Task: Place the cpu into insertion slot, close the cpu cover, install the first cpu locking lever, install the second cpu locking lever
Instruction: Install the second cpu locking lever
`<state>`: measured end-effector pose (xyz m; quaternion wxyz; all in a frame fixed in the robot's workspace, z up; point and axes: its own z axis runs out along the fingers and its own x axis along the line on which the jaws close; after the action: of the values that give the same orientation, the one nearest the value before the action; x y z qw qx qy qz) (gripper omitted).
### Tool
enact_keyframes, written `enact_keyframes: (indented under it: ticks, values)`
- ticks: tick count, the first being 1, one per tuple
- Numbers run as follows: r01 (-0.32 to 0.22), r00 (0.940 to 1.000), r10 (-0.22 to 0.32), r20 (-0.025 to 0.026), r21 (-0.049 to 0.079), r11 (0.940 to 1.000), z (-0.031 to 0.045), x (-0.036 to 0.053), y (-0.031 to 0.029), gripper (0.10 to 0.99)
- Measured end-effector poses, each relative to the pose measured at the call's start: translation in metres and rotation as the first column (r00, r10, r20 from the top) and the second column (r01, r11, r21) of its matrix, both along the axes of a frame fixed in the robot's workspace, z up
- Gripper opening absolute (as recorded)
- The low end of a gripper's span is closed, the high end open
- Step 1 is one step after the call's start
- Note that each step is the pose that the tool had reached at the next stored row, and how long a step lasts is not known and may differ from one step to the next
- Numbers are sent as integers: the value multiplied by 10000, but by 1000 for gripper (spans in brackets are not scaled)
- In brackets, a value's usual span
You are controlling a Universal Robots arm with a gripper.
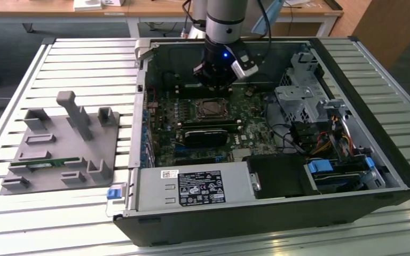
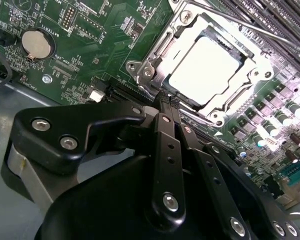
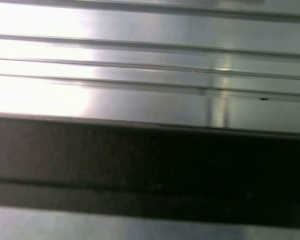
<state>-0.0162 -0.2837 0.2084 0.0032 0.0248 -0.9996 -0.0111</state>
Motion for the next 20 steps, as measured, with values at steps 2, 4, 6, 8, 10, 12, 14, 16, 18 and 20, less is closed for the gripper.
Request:
enact_keyframes:
  ticks: [2, 4, 6, 8, 10, 12, 14, 16, 18, 20]
  values:
    - [0, 10000, 0, 0, 0, 10000, -1, 0, -6, 106]
    - [0, 10000, 0, -1, -1, 10000, -1, 1, -15, 106]
    - [0, 10000, 0, 0, -1, 10000, -2, 1, -25, 106]
    - [0, 10000, 0, 0, 0, 10000, -2, 2, -35, 106]
    - [0, 10000, 0, -1, -1, 10000, -2, 2, -48, 106]
    - [0, 10000, 0, 0, -1, 10000, -3, 3, -56, 106]
    - [0, 10000, 0, 0, -1, 10000, -3, 3, -67, 106]
    - [-1, 10000, 1, 0, -1, 10000, -4, 4, -75, 106]
    - [0, 10000, 0, 0, 0, 10000, -4, 4, -82, 106]
    - [0, 10000, 0, 0, -1, 10000, -4, 4, -92, 106]
